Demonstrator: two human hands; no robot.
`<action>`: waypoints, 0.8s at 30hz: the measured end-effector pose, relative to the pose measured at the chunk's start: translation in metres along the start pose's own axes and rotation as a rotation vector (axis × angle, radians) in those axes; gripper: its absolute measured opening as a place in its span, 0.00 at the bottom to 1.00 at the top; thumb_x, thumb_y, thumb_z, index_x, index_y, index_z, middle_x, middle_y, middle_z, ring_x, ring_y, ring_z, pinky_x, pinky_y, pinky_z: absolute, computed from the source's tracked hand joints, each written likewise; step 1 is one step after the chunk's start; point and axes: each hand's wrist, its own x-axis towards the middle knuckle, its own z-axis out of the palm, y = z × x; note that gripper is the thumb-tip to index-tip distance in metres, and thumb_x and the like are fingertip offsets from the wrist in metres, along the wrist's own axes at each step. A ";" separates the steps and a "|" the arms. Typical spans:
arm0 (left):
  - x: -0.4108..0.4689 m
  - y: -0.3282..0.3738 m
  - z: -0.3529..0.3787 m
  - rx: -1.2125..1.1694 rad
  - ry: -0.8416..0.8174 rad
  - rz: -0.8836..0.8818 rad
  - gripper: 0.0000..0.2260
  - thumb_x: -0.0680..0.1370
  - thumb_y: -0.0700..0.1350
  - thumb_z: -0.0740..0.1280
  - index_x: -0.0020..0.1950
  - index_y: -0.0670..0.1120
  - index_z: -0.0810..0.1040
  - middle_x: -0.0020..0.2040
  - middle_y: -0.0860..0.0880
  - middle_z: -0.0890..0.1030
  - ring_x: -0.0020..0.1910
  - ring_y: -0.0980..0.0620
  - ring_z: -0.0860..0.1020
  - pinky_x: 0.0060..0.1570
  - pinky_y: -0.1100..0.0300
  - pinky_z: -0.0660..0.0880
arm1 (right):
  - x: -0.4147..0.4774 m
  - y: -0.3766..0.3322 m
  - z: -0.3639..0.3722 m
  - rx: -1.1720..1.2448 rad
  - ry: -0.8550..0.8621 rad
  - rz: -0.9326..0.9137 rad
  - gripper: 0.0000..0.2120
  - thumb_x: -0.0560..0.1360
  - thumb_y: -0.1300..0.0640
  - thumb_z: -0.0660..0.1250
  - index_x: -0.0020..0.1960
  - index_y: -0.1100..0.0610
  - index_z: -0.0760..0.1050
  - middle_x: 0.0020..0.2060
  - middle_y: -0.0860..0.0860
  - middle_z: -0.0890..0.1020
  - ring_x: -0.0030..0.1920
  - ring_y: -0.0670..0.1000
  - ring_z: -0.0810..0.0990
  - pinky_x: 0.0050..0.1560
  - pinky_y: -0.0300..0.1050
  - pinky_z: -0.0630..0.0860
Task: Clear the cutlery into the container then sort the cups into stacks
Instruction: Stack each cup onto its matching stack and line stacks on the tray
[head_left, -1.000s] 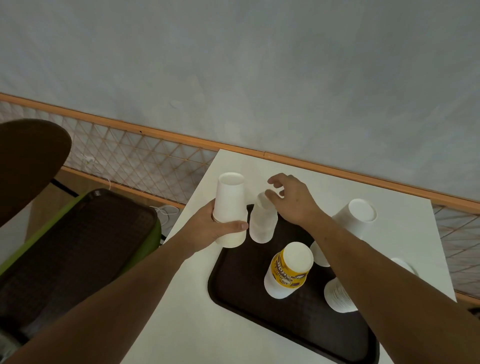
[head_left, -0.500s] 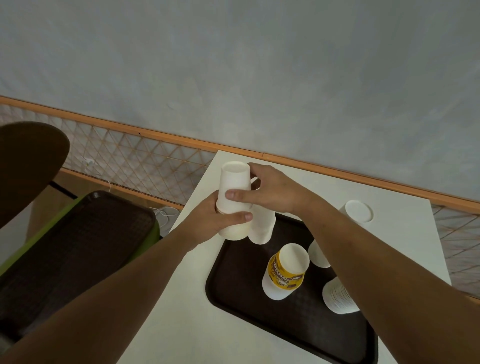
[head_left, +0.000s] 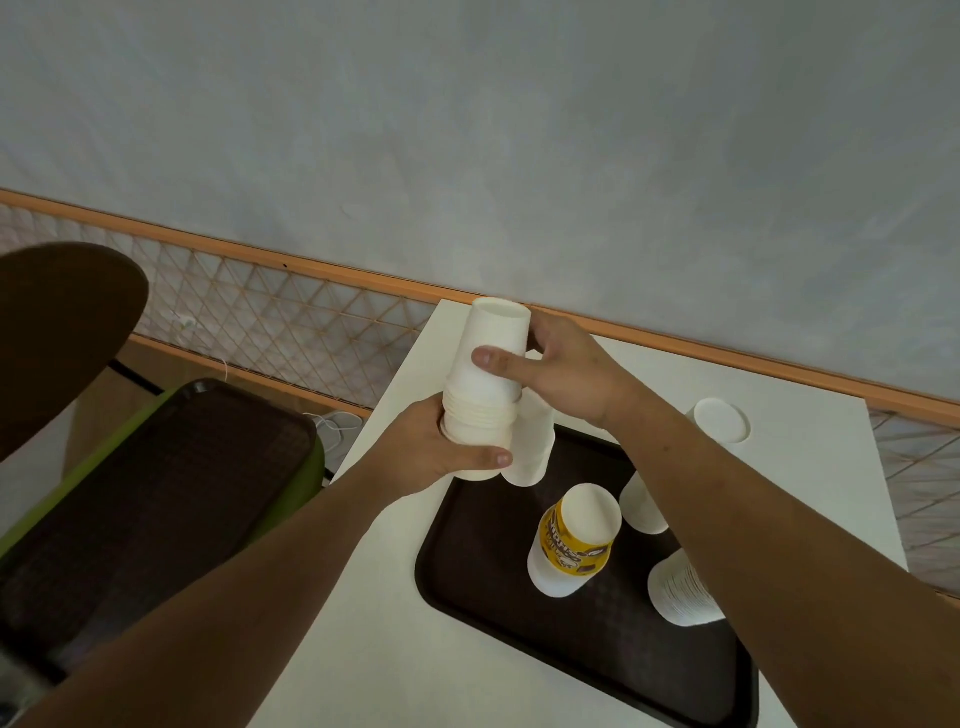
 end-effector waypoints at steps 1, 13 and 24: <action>0.000 -0.001 0.000 0.022 0.006 -0.002 0.31 0.67 0.50 0.83 0.67 0.56 0.76 0.57 0.57 0.83 0.58 0.55 0.81 0.55 0.58 0.82 | 0.000 -0.001 -0.002 0.033 0.020 0.005 0.21 0.74 0.38 0.72 0.64 0.44 0.76 0.55 0.40 0.83 0.55 0.42 0.81 0.59 0.50 0.80; -0.009 -0.020 -0.009 0.126 0.098 -0.080 0.32 0.64 0.58 0.84 0.65 0.55 0.77 0.57 0.55 0.82 0.58 0.52 0.81 0.56 0.51 0.83 | 0.001 -0.002 -0.027 0.303 0.386 0.016 0.14 0.73 0.43 0.75 0.56 0.47 0.78 0.50 0.45 0.85 0.52 0.44 0.84 0.56 0.50 0.83; -0.009 -0.014 -0.012 0.039 0.136 -0.071 0.30 0.67 0.54 0.82 0.66 0.57 0.74 0.58 0.54 0.82 0.59 0.52 0.80 0.54 0.56 0.82 | -0.007 0.053 0.004 -0.213 0.398 0.093 0.30 0.72 0.37 0.73 0.69 0.48 0.71 0.59 0.43 0.79 0.56 0.45 0.75 0.54 0.43 0.74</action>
